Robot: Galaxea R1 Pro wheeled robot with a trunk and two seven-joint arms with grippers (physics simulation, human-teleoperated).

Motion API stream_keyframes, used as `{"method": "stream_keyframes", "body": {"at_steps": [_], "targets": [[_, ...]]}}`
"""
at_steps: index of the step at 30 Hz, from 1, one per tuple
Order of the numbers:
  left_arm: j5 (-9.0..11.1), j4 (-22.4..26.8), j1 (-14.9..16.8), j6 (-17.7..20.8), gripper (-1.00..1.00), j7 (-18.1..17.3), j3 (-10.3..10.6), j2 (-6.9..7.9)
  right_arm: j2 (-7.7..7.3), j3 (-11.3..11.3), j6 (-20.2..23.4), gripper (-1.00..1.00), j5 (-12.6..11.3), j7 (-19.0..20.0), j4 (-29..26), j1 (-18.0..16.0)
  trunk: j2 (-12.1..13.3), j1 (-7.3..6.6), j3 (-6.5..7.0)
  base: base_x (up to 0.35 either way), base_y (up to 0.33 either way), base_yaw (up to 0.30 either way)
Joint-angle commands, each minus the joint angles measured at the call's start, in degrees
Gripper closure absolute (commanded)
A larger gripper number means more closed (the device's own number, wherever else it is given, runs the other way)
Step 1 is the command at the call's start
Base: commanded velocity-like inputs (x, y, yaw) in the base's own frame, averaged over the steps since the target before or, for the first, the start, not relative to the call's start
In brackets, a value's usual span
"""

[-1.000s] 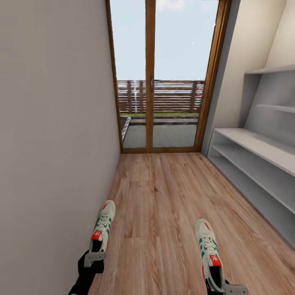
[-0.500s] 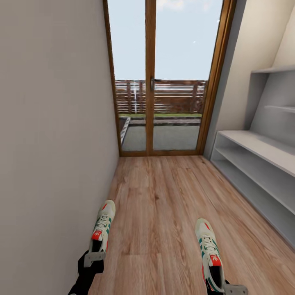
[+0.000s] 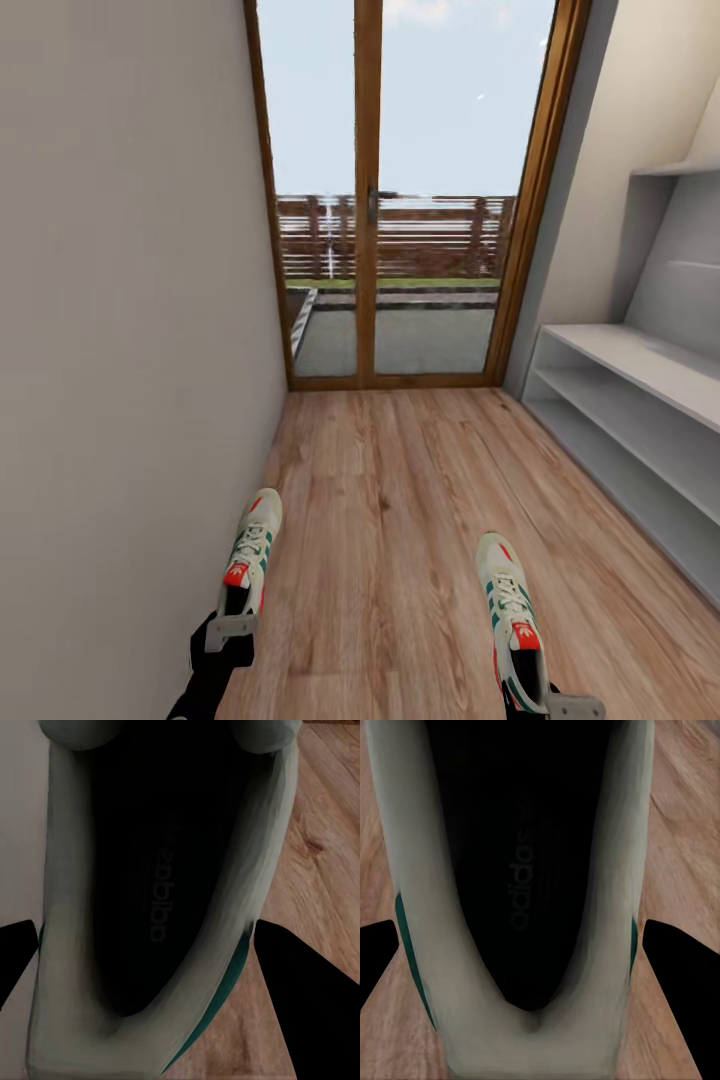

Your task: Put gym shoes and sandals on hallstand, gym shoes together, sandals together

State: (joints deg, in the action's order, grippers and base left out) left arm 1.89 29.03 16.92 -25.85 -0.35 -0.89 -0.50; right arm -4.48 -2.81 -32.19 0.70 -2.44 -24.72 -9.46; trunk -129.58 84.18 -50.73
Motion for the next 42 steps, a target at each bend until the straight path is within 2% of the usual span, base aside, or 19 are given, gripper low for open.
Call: {"method": "stream_keyframes", "body": {"at_steps": [1, 42], "targets": [[0.14, -0.03, 0.04, -0.17, 1.00, 0.00, -0.08, -0.03, 0.00, 0.00, -0.16, 1.00, 0.09, -0.19, 0.03, -0.03, -0.02, 0.02, -0.05, 0.337, 0.000, 0.000], [0.13, -0.03, 0.04, -0.17, 1.00, 0.00, -0.05, -0.03, 0.00, 0.00, -0.16, 1.00, 0.08, -0.04, -0.12, -0.03, -0.02, 0.02, -0.05, 0.337, 0.000, -0.003]]}}
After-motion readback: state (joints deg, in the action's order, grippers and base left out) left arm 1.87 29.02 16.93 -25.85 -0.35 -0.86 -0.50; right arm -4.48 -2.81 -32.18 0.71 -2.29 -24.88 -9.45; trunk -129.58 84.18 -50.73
